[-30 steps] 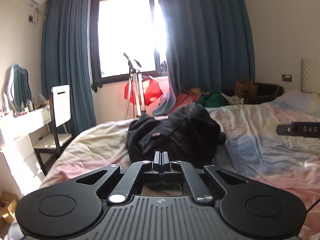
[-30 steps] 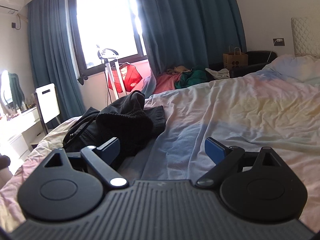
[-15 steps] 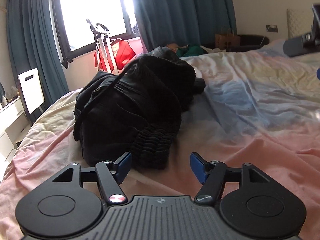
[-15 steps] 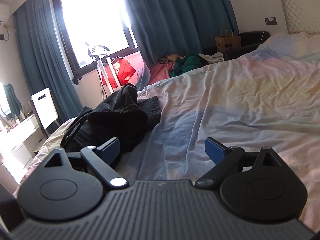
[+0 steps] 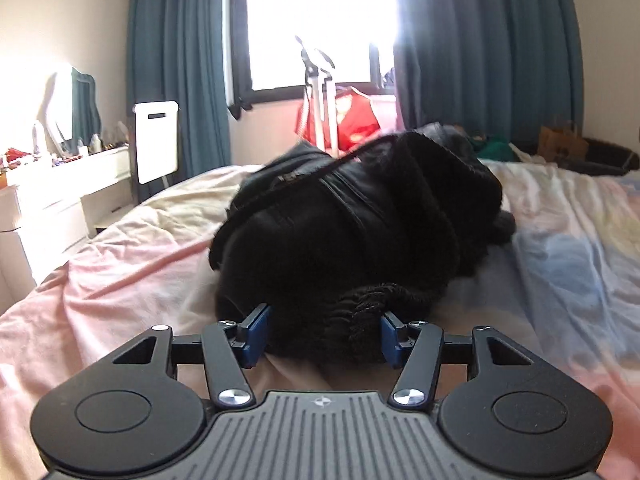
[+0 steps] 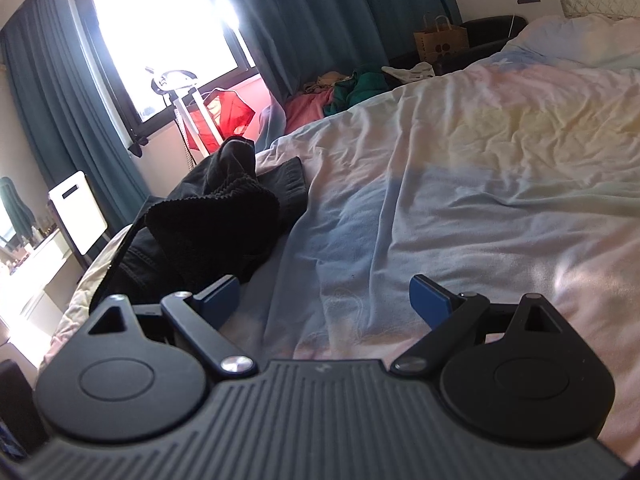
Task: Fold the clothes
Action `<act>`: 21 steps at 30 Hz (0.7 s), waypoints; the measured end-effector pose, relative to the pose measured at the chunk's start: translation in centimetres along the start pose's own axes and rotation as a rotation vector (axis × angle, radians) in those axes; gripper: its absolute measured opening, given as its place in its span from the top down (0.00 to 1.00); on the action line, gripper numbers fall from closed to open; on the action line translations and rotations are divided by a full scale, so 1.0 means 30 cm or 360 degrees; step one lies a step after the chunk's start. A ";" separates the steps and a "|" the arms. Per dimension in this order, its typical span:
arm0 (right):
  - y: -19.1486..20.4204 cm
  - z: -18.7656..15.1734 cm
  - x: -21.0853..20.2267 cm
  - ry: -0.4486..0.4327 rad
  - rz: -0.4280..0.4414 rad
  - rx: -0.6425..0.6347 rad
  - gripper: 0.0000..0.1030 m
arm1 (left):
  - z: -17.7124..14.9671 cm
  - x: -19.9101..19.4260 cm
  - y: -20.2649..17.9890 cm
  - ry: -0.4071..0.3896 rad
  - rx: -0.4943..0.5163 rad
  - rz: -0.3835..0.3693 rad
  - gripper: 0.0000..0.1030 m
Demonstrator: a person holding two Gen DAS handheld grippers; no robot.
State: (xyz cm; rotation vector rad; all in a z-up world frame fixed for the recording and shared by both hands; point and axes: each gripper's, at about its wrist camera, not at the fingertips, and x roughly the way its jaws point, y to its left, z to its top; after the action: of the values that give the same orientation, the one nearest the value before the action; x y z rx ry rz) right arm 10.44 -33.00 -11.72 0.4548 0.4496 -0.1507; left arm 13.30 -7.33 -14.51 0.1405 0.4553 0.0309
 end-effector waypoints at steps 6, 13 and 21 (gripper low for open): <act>0.006 -0.011 -0.011 -0.0001 0.0000 -0.0012 0.09 | 0.000 0.053 0.007 0.0026 -0.0022 0.0046 0.45; 0.036 -0.024 -0.002 -0.0056 0.0007 -0.0126 0.09 | 0.107 -0.034 0.176 -0.0120 -0.0334 -0.0089 0.86; 0.077 -0.026 -0.044 -0.0144 0.0095 -0.0232 0.09 | 0.235 -0.422 0.416 -0.0359 -0.0421 -0.0225 0.91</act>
State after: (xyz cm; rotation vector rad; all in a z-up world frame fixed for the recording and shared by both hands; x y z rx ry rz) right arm 9.51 -30.55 -10.87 0.3165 0.3552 -0.0797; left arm 5.07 3.36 -0.96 -0.1476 0.2319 -0.0632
